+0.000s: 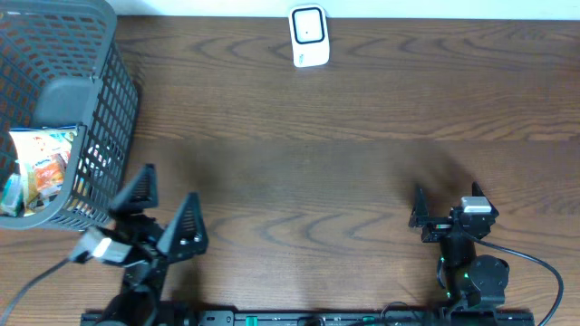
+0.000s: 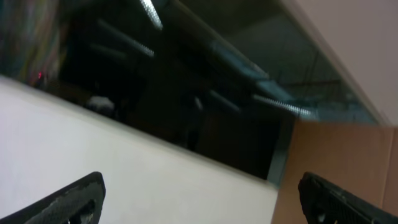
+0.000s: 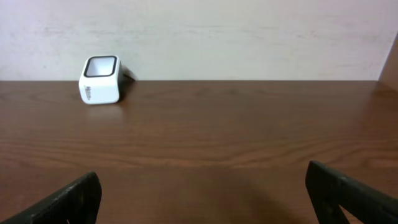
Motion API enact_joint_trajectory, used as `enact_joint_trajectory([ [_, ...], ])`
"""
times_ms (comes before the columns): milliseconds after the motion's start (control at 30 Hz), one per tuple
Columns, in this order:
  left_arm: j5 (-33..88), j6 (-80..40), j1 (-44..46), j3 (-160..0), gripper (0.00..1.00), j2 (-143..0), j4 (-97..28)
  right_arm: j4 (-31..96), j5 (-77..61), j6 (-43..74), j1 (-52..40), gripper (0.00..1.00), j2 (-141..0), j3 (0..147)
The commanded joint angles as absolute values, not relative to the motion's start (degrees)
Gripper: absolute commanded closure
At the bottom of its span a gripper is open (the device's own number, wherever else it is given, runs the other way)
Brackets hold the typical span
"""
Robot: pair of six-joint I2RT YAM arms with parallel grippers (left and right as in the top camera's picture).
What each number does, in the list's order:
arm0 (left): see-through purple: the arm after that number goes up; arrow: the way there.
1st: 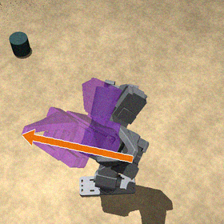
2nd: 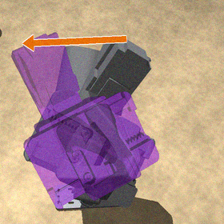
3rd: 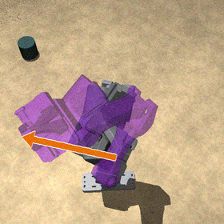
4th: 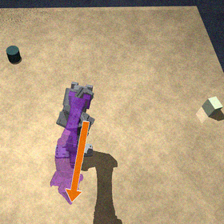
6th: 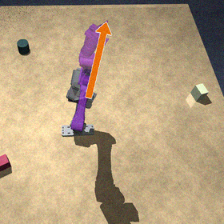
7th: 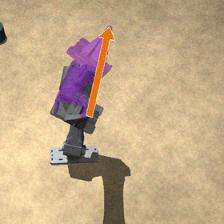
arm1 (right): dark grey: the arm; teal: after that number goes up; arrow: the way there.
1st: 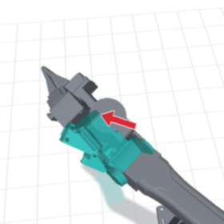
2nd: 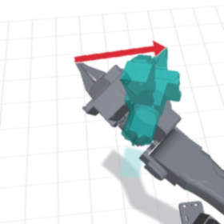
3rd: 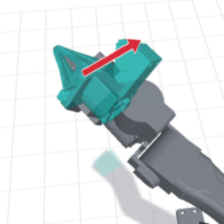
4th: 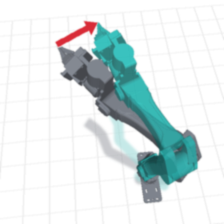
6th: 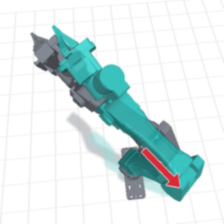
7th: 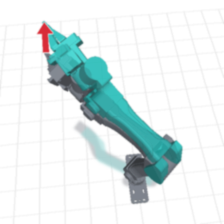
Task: Scan the item barcode
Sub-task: 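Raise the left gripper and reach down into the grey basket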
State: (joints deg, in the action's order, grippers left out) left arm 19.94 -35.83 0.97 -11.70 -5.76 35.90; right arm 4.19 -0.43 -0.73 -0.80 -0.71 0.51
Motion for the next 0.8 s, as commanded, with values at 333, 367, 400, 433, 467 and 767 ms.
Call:
enact_joint_trajectory([
  [333,9.78,-15.49,-0.84,-78.72,0.02,-51.37,-9.58,4.29,-0.34,-1.56,-0.40,0.01,-0.49,0.32],
  [367,8.86,-14.24,-1.89,-85.62,0.02,-55.61,-15.88,4.29,-0.34,-1.56,-0.40,0.01,-0.49,0.32],
  [400,8.01,-12.67,-3.64,-94.04,0.02,-60.77,-22.72,4.29,-0.34,-1.56,-0.40,0.01,-0.49,0.32],
  [433,7.86,-12.16,-5.26,-99.85,0.03,-64.42,-26.96,4.29,-0.34,-1.56,-0.40,0.01,-0.49,0.32],
  [467,7.90,-12.23,-7.66,-106.65,0.03,-68.73,-31.40,4.29,-0.34,-1.56,-0.40,0.01,-0.49,0.32],
  [767,7.88,-12.27,-27.81,-124.64,0.03,-87.31,-53.71,4.29,-0.34,-1.56,-0.40,0.01,-0.49,0.32],
])
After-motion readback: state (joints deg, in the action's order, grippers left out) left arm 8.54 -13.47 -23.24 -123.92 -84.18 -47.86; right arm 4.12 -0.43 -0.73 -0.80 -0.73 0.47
